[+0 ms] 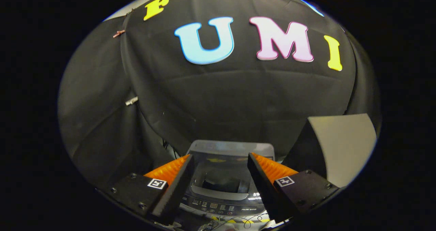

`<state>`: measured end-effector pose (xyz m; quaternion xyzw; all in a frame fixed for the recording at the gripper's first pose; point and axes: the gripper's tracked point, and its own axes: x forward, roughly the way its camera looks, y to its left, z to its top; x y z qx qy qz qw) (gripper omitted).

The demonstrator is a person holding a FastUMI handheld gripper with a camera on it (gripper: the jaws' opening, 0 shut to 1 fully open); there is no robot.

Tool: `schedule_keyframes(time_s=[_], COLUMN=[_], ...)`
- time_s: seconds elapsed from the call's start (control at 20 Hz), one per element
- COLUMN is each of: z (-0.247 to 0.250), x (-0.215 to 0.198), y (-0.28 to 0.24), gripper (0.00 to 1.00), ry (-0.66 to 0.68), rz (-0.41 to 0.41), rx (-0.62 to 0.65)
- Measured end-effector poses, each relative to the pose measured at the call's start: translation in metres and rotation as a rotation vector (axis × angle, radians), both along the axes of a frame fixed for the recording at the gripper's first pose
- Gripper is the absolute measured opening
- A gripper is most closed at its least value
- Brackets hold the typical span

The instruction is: Put the clothes into the washing machine and then close the washing machine lid.

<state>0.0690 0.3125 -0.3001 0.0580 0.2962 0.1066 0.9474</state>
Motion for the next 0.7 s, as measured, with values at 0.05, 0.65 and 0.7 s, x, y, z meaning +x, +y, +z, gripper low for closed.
schedule_keyframes(time_s=[0.05,0.65,0.7], z=[0.017,0.203,0.213], x=[0.0,-0.011,-0.015], y=[-0.012,-0.206,-0.223], gripper=[0.99,0.99,0.99], ry=[-0.025,-0.389,-0.413], rz=[-0.011,-0.154,-0.166], rx=[0.009,-0.024,-0.033])
